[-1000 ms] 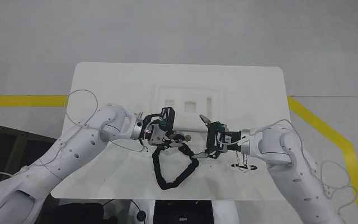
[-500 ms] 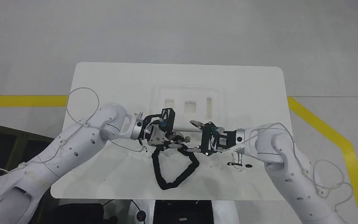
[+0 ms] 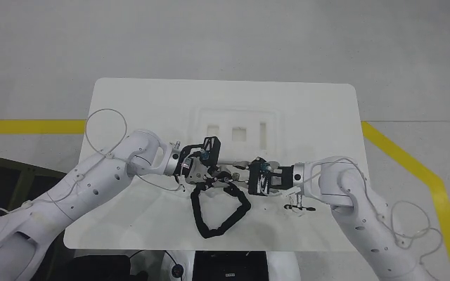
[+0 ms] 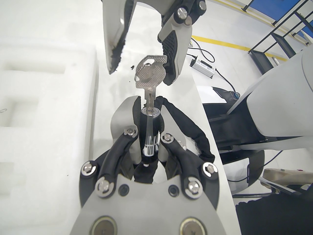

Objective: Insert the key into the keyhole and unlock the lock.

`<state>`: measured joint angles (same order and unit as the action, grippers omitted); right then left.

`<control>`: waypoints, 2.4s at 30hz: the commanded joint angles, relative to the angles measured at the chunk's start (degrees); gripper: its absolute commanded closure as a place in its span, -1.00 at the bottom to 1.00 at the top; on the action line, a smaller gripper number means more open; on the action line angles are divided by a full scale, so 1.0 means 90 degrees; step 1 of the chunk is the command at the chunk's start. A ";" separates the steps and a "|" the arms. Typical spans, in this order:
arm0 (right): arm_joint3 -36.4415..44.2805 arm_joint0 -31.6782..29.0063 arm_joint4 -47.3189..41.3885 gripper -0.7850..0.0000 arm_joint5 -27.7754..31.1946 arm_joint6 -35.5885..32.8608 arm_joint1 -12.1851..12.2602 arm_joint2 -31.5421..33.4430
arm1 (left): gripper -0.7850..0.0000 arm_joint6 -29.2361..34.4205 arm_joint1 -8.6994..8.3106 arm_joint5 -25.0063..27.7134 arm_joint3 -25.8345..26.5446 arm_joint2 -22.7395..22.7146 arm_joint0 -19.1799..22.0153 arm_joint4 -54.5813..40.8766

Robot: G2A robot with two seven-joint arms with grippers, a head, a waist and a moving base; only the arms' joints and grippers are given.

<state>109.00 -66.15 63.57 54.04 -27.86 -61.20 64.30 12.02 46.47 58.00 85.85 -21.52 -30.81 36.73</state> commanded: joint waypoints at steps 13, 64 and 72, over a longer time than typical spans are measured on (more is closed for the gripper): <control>-0.0128 0.0047 -0.0823 1.00 -0.0273 -0.0441 0.0034 -0.0229 | 1.00 -0.0385 -0.0079 0.0000 -0.0015 0.0224 0.0143 0.0118; 0.1022 -0.1103 -0.2894 -1.00 -0.3086 -0.1409 0.0277 0.0442 | -0.30 -0.0344 -0.0680 -0.1766 0.0011 -0.1075 -0.0581 0.1382; 0.0934 -0.1332 -0.2905 -1.00 -0.3107 -0.1030 0.0307 0.0693 | -1.00 -0.0148 -0.0698 -0.1988 0.0291 -0.1373 -0.0826 0.1385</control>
<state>117.58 -77.95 37.35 25.94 -37.54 -58.47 70.27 10.95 40.20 40.31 88.16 -33.42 -38.07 49.11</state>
